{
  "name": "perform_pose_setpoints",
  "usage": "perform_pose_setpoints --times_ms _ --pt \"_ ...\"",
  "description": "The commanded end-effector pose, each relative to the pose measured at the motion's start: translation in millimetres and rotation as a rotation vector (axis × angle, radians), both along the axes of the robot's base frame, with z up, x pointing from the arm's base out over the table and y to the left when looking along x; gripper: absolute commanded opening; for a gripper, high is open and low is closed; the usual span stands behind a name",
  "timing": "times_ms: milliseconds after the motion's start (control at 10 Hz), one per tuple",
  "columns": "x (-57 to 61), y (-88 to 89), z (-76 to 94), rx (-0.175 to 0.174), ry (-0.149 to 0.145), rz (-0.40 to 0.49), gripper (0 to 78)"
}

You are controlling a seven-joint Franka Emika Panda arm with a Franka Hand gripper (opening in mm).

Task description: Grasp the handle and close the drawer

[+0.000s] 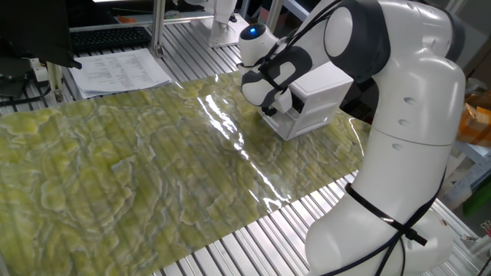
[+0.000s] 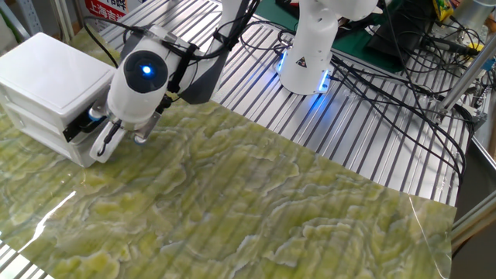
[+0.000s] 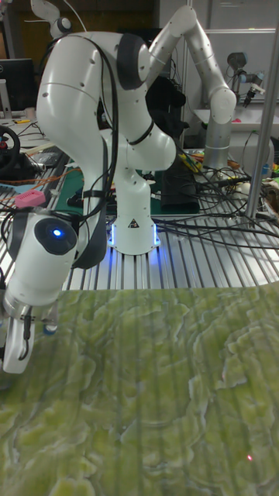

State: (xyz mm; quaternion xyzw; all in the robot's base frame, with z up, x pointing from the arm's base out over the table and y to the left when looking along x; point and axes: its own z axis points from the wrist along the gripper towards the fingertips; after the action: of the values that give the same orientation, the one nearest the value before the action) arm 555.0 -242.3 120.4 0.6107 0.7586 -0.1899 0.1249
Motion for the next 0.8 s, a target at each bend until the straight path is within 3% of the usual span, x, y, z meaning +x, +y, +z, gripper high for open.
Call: perform_pose_setpoints --times_ms 100,300,400,500,600,800 --pt "3.2 -4.3 4.1 -0.064 -0.022 -0.024 1.1" --pt "3.8 -5.2 4.5 -0.104 -0.044 -0.049 1.1" --pt "5.2 -6.9 5.0 -0.132 -0.082 -0.089 1.1" --pt "5.2 -6.9 5.0 -0.132 -0.082 -0.089 1.1" --pt "6.4 -8.9 5.6 -0.16 -0.098 -0.112 1.1" --pt "7.0 -12.7 5.6 -0.179 -0.1 -0.11 1.1"
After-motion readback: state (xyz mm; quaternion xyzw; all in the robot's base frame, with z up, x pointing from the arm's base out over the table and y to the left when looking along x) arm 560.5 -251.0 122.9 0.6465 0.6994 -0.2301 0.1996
